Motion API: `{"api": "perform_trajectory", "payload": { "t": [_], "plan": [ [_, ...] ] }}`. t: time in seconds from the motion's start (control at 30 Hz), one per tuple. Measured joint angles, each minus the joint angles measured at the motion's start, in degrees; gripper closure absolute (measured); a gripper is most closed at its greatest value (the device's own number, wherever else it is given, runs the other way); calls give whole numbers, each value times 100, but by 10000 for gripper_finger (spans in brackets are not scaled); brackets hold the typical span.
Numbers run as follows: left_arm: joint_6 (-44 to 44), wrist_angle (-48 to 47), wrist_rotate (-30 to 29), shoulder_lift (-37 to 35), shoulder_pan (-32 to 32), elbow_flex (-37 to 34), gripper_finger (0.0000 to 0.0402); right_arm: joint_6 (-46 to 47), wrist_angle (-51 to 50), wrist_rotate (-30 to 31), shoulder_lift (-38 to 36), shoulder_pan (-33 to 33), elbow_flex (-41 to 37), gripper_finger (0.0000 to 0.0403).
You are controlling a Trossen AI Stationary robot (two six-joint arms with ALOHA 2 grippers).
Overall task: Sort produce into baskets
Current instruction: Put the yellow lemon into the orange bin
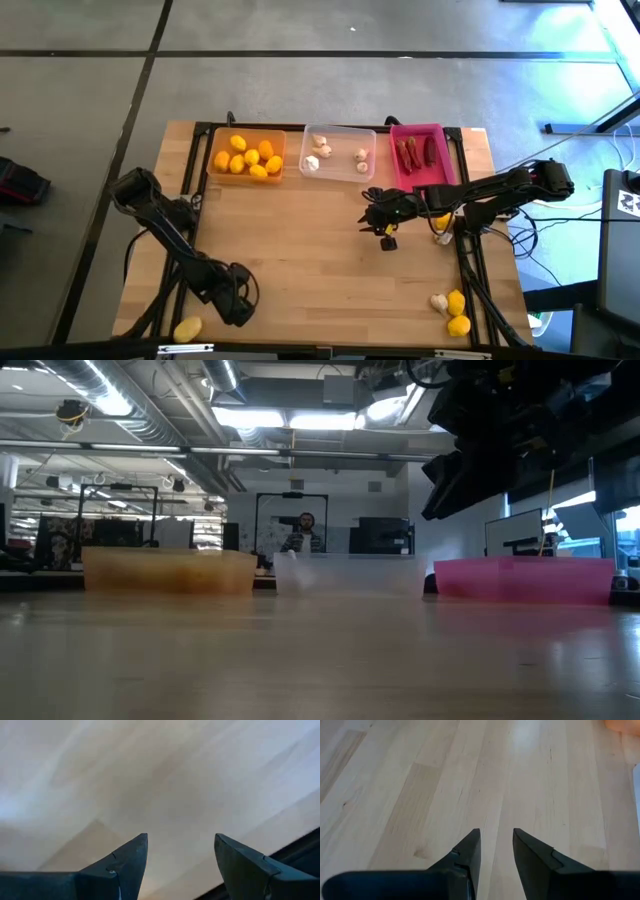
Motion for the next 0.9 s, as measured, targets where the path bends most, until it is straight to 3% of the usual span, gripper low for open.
{"api": "perform_trajectory", "payload": {
  "t": [0.43,0.73,0.9],
  "plan": [
    [-46,-198,-227,0,97,0,175,23,-11,7,0,2,0,292],
    [-23,-95,-48,-2,95,0,61,24,-11,11,0,1,0,292],
    [-226,-87,160,-11,93,0,31,24,-8,17,0,2,0,292]
  ]
}}
